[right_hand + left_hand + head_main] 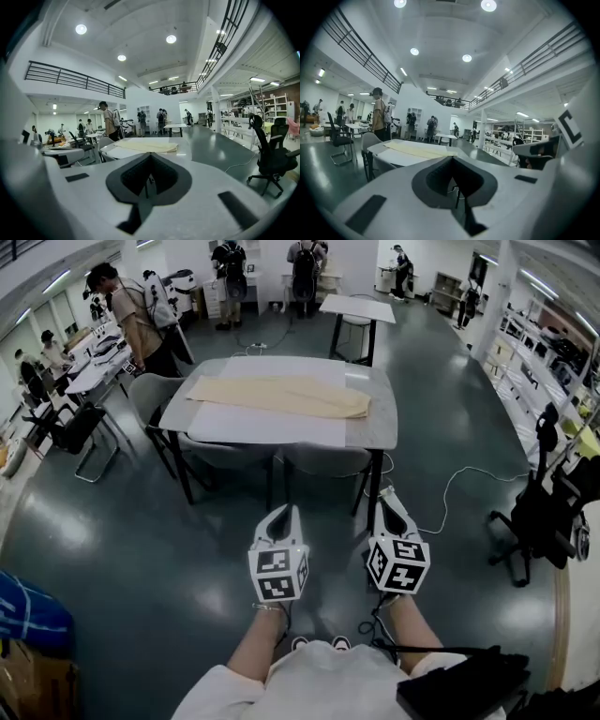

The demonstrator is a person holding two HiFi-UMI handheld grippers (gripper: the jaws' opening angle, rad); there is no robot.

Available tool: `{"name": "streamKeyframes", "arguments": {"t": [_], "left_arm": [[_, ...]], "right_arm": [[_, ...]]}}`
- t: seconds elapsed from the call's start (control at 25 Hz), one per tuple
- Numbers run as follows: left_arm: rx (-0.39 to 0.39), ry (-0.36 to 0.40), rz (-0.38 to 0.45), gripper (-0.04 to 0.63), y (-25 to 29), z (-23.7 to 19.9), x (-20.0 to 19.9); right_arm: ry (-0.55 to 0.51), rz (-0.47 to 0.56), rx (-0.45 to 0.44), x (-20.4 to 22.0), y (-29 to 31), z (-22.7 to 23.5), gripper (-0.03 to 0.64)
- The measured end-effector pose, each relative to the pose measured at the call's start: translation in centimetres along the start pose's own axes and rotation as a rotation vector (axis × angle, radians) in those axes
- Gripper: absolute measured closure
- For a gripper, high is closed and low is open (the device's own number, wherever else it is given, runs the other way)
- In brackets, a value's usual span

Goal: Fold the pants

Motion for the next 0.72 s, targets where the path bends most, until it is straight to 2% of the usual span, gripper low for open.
{"name": "streamKeyframes", "arguments": {"t": [0.48,0.72], "left_arm": [[0.014,0.006,-0.036,0.595,1.2,-4.3,1.7],[0.007,-0.036,-0.034,0.595,6.0,-6.2,1.7]], "right_arm": [[0.041,-0.04,0.077,2.4,2.1,-1.5,0.624],[0.022,-0.044,0.085,1.4,7.1,-0.9,0.624]]}}
Point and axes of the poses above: the fingertips, and each gripper's own axes: y forward along the fingers, z to its right, x out of its underside, the point moved 2 cm from there along -y, backward along the fingers, and after that the axes turned 8 degrees about z, right-handed, at the moved point
